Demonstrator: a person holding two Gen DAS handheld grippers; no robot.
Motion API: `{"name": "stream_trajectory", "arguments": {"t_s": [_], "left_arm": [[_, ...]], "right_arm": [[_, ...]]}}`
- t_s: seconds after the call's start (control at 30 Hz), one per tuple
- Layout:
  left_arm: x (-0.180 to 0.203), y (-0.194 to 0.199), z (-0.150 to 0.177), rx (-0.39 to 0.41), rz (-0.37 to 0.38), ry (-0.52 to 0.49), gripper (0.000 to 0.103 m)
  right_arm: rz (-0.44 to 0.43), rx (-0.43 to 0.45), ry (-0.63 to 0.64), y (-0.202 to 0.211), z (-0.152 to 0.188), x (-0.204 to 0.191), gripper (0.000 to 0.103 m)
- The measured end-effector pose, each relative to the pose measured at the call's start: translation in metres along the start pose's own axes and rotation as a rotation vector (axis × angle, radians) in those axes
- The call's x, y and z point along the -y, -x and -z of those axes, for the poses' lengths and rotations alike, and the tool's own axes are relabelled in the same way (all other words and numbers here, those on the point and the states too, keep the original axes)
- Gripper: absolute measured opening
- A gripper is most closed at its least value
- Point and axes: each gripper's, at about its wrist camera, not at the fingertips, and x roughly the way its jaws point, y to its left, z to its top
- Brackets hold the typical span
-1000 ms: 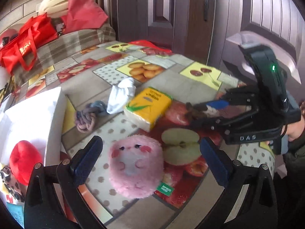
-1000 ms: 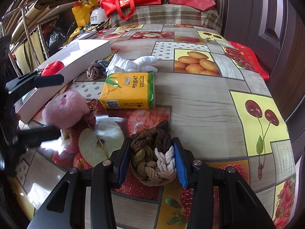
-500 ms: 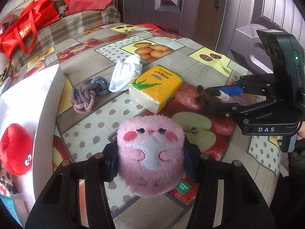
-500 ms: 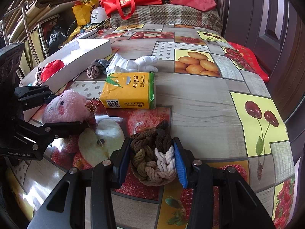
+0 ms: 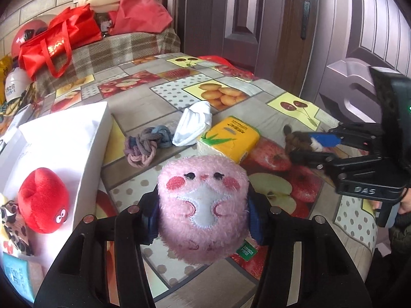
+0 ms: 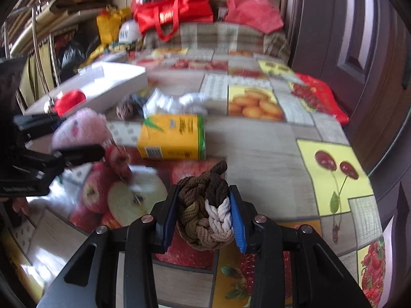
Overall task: Organize soft objects
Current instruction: 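Carry the pink plush over the box with the left tool while the right tool carries the rope knot there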
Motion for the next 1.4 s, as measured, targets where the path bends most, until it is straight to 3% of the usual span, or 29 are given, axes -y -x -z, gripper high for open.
{"name": "stream_trajectory", "arguments": {"t_s": [0.2,0.37,0.9,1.2,1.4], "left_arm": [[-0.010,0.006,-0.001,0.041,-0.030,0.036,0.054],[-0.011,0.009,-0.001,0.056,-0.057,0.032,0.054],[-0.032,0.033,-0.007,0.157,-0.128,0.078,0.054],[-0.094,0.075,-0.013,0.292,-0.242,0.207,0.054],[-0.148,0.092,-0.011,0.334,-0.327,0.326,0.054]], "right_arm": [[0.011,0.264,-0.058,0.026,-0.011,-0.014,0.037],[0.026,0.363,-0.130,0.025,-0.022,-0.019,0.038],[-0.007,0.381,-0.177,0.014,-0.039,-0.033,0.038],[-0.012,0.396,-0.157,0.002,-0.048,-0.050,0.038],[-0.040,0.386,-0.111,-0.009,-0.060,-0.068,0.038]]}}
